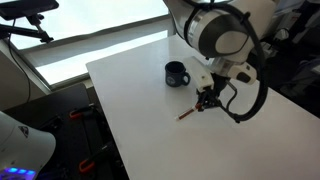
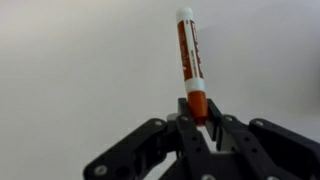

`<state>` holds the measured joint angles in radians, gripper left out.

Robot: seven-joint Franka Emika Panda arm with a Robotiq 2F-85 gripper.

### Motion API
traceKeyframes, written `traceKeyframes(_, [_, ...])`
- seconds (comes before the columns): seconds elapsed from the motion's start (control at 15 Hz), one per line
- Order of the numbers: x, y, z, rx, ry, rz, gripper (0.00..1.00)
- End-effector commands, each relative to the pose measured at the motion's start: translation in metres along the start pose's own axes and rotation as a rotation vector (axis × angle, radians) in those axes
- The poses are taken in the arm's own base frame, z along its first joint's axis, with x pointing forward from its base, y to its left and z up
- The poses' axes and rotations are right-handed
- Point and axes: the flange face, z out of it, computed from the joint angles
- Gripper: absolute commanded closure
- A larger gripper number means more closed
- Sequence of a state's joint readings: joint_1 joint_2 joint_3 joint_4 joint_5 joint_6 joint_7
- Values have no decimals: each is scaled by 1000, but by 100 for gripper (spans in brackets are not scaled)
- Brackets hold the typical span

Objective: Remove the marker from the cup and put it on the table

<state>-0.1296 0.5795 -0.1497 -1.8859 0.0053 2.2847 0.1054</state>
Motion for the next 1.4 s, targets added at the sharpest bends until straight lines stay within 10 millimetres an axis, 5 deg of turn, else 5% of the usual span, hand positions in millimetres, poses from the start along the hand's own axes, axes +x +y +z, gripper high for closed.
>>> traceKeyframes(0.0, [-2, -10, 45, -15, -33, -10, 95])
traceKeyframes(0.13, [-1, -14, 63, -26, -43, -13, 95])
traceKeyframes(0.2, [0, -16, 68, -30, -47, -10, 55])
traceKeyframes(0.27, [-3, -11, 66, -21, -60, -19, 54])
traceKeyframes(0.33, [-2, -12, 66, -21, -59, -21, 74])
traceKeyframes(0.53, [-1, -7, 66, -21, -59, -15, 54])
traceKeyframes(1.33, [-1, -7, 66, -21, -59, -16, 54])
